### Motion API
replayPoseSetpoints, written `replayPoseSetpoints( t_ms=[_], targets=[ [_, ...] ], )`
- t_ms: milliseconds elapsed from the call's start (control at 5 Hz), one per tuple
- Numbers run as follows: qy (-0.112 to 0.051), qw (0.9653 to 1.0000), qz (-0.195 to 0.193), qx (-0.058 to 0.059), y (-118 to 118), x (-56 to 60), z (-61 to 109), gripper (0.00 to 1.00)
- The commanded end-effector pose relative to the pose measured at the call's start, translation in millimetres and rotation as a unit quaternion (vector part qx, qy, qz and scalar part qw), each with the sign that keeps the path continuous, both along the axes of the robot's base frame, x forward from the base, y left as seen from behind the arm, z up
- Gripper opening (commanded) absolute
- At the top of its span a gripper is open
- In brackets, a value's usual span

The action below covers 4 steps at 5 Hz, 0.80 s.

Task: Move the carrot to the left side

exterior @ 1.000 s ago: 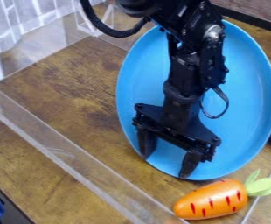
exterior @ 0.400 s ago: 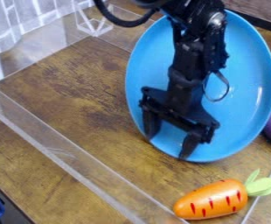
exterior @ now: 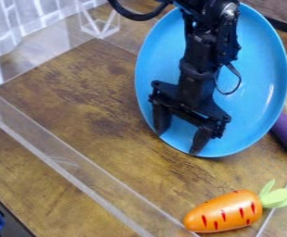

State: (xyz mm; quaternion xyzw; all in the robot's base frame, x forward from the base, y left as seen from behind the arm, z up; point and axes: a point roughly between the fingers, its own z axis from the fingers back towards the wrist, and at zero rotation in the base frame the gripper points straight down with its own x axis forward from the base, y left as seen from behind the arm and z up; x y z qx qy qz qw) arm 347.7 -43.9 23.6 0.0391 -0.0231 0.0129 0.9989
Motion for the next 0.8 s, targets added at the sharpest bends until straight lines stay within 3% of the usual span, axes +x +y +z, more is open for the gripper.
replayPoseSetpoints(
  t_ms=[0,400,600],
  targets=[
    [-0.004,0.9998,0.021,0.005,19,-1.5,-4.7,1.0],
    [-0.006,0.9999,-0.014,0.008,26,-0.5,-10.2,1.0],
    [-0.011,0.998,-0.061,0.004,5,-3.8,-9.8,1.0]
  ],
)
